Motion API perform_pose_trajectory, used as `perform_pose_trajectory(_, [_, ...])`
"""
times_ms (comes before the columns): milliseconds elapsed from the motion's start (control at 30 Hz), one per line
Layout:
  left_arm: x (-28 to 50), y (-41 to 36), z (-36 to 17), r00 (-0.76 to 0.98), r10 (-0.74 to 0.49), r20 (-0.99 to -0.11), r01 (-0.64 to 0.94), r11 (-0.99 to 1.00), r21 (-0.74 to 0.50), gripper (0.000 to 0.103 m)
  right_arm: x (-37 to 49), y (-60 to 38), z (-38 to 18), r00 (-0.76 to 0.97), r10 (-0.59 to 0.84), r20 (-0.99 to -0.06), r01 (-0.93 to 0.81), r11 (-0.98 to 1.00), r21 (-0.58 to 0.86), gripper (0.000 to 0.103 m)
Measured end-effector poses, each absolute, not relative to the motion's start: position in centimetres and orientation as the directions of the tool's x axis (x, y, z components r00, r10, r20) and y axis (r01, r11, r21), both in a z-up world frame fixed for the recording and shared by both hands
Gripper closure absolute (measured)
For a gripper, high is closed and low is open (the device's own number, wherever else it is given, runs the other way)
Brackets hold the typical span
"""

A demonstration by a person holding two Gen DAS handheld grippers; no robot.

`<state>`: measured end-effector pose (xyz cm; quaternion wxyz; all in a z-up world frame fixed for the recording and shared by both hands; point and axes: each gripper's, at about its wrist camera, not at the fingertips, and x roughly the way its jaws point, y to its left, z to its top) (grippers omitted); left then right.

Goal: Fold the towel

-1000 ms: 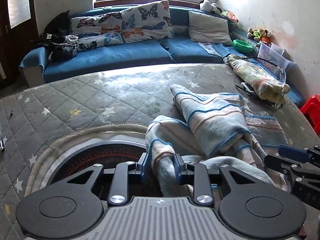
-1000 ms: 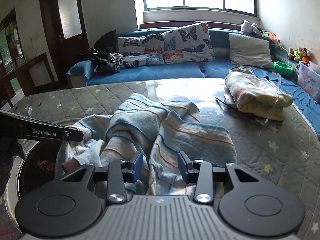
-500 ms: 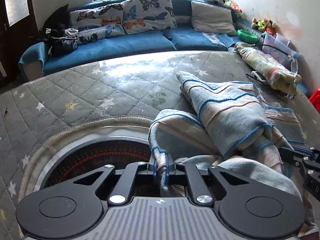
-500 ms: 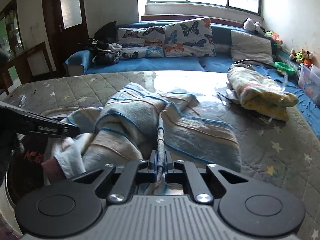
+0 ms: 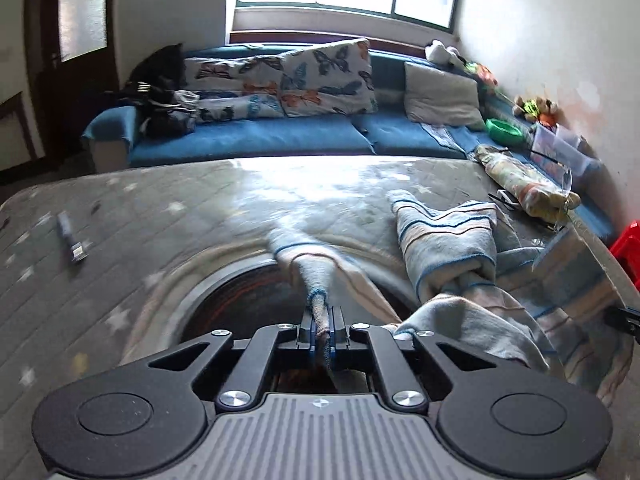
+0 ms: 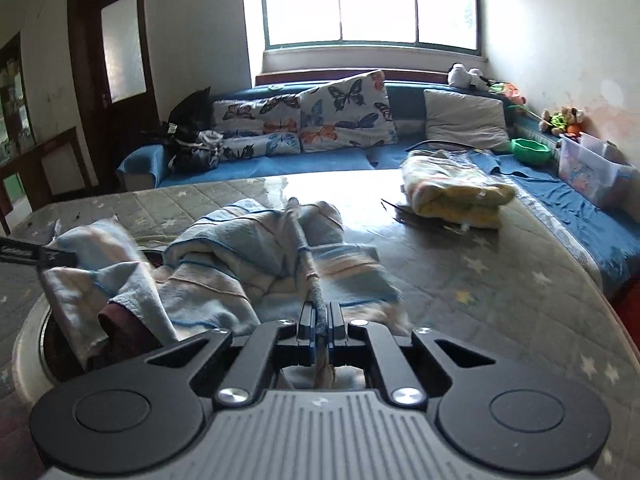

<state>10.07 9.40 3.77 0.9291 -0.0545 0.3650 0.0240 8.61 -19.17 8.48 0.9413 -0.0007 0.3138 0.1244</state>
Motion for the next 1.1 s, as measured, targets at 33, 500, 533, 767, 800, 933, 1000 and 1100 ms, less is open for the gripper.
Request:
perform_pose_trajectory(33, [9.1,9.9,3.9,0.734,0.012,-0.679,-0.096,0.992,-0.086,0.097,7.6,-19.7,8.6,0.777,0.232,-0.585,-0.224,0.971,0.087,0.098])
perform_pose_trajectory(500, [-6.3,15.9,2.1,0.711,0.049,-0.701,-0.208,0.968,-0.143,0.097,-3.9,-24.6,5.2,0.742,0.172,-0.648,-0.069,0.981,0.181,0.098])
perform_pose_trajectory(533, [-7.3,16.2,1.9,0.711,0.051,-0.702,-0.213,0.966,-0.145,0.097,-4.7,-24.8,4.9,0.736,0.172,-0.655,-0.060,0.980,0.191,0.097])
perform_pose_trajectory(767, [-11.7,16.4,0.8,0.686,0.043,-0.726,-0.198,0.972,-0.129,0.088,-9.0,-25.5,4.7,0.734,0.141,-0.664,-0.025,0.983,0.181,0.088])
perform_pose_trajectory(800, [-12.1,16.6,0.7,0.684,0.048,-0.728,-0.199,0.972,-0.123,0.084,-9.3,-25.6,5.0,0.742,0.132,-0.657,-0.021,0.985,0.173,0.087])
perform_pose_trajectory(933, [-13.2,17.2,1.6,0.697,0.079,-0.713,-0.210,0.973,-0.098,0.067,-10.2,-25.5,6.7,0.787,0.108,-0.607,-0.019,0.988,0.151,0.085])
perform_pose_trajectory(1000, [-13.8,17.7,2.3,0.711,0.104,-0.695,-0.227,0.970,-0.086,0.066,-10.4,-25.2,7.7,0.811,0.101,-0.576,-0.024,0.990,0.140,0.081])
perform_pose_trajectory(1100, [-13.7,18.6,3.1,0.726,0.129,-0.675,-0.248,0.965,-0.082,0.062,-10.0,-23.9,8.7,0.823,0.139,-0.551,-0.083,0.989,0.126,0.081])
